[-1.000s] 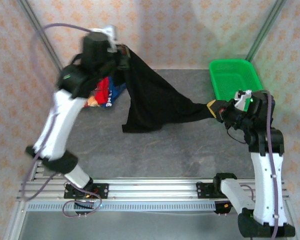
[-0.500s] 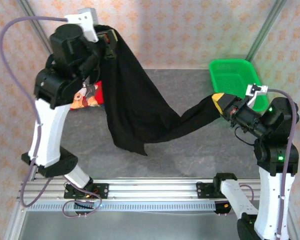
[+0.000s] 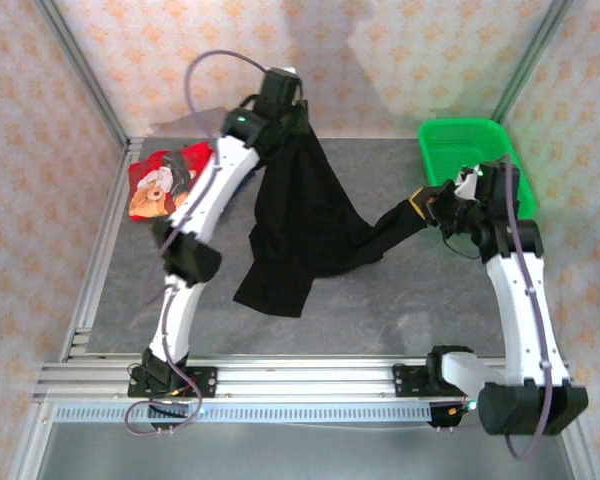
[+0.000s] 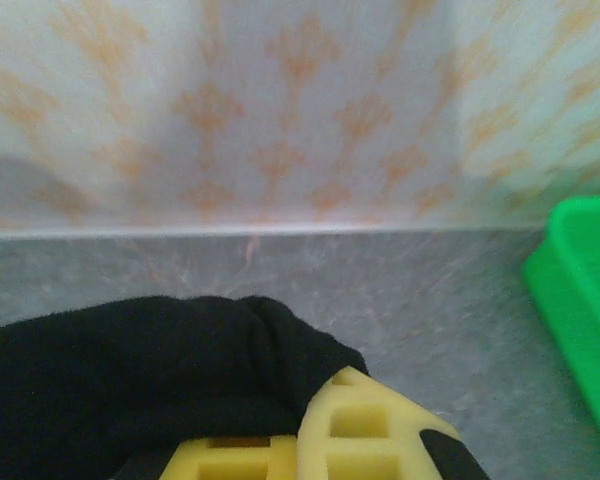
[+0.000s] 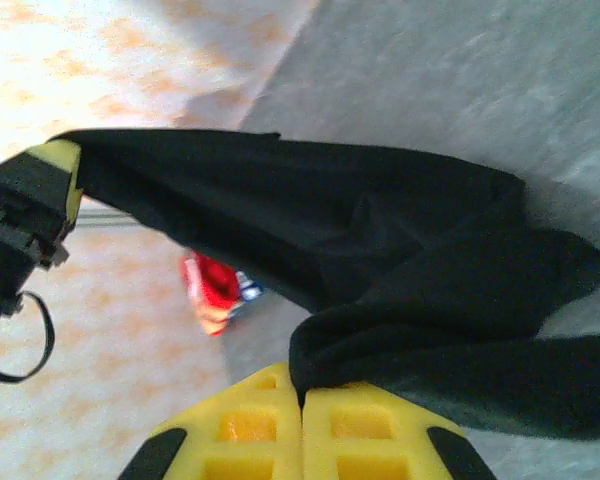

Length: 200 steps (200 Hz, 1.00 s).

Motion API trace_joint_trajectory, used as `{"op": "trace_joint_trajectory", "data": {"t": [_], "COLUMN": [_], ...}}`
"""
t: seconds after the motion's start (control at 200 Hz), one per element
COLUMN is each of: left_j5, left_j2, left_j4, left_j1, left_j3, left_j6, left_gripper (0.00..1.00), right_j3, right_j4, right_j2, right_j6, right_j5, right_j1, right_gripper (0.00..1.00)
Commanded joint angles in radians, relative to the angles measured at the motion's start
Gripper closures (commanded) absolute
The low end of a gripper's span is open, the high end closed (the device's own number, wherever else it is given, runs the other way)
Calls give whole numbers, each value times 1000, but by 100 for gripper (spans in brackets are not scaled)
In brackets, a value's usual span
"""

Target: Fold and stack the t-shirts

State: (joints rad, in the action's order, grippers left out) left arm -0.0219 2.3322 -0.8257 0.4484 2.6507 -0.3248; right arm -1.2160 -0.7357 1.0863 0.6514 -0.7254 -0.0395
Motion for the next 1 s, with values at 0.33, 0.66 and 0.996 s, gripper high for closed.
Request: {"op": "trace_joint_trajectory", "data": {"t": [0.33, 0.66, 0.996], "left_j5": [36, 230, 335], "left_j2": [-379, -988, -834], "left_j4": [-134, -8, 181], "left_j1": [-61, -89, -81], "left_j3": [-438, -1538, -1768], "left_j6": [-219, -513, -554], "left_gripper": [8, 18, 43], "right_j3": [50, 133, 222], "right_j4": [76, 40, 19], "right_j2": [91, 37, 11], "right_j6": [-159, -172, -188], "right_j5": [178, 154, 175], "right_j1": [-10, -11, -11], "right_gripper": [100, 100, 100]}}
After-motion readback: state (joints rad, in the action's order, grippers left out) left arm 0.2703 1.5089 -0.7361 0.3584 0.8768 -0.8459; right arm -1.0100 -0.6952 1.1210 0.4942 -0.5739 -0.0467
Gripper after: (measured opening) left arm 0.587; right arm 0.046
